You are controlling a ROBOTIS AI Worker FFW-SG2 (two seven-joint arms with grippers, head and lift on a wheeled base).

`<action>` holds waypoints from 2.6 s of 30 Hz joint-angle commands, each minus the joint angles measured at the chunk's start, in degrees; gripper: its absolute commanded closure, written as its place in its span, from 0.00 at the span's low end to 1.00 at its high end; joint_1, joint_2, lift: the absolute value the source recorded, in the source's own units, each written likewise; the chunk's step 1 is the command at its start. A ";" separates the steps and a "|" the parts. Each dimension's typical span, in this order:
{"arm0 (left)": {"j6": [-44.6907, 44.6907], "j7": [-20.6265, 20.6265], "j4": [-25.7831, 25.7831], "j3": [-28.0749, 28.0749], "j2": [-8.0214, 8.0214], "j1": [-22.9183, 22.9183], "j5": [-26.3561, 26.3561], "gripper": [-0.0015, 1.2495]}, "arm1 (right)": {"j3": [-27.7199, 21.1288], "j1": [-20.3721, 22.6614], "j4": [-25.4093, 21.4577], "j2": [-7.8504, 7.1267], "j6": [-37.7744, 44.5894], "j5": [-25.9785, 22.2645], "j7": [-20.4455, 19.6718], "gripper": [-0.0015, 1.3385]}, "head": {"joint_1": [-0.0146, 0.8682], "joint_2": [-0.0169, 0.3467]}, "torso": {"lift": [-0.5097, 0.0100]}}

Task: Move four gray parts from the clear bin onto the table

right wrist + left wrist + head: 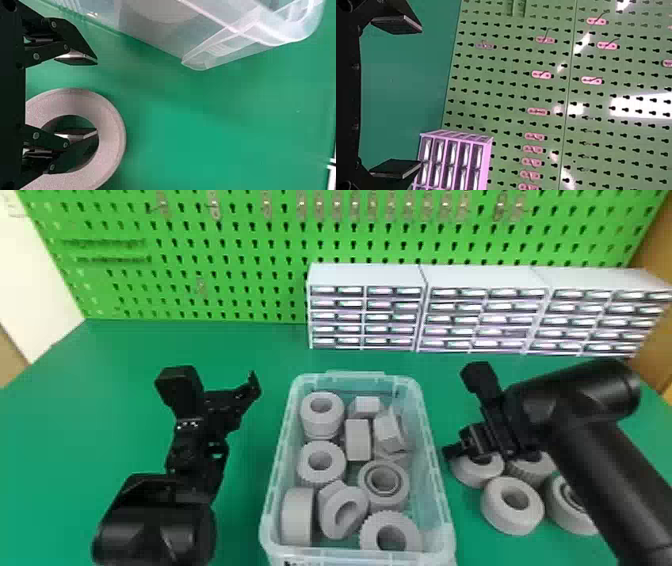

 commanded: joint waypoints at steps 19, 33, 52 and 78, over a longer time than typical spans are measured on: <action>-0.09 0.00 0.01 0.16 0.00 0.27 0.00 0.08 | -2.48 -0.40 -13.47 -0.18 4.98 1.38 0.04 0.46 | 0.80 0.24 | 0.88; -0.09 0.00 0.01 -0.01 0.00 0.27 0.00 0.08 | -5.82 1.01 -20.85 -0.09 4.19 1.91 -0.05 0.46 | 0.80 0.24 | 0.88; -0.09 0.09 0.01 -0.19 0.00 0.18 0.09 0.08 | -11.09 5.05 -28.76 0.26 -5.13 0.77 -0.05 0.46 | 0.80 0.24 | 0.88; -0.09 0.09 0.01 0.08 0.00 0.97 0.27 0.08 | -22.87 20.08 -39.57 4.22 -36.42 -5.74 -11.30 0.46 | 0.80 0.24 | 0.88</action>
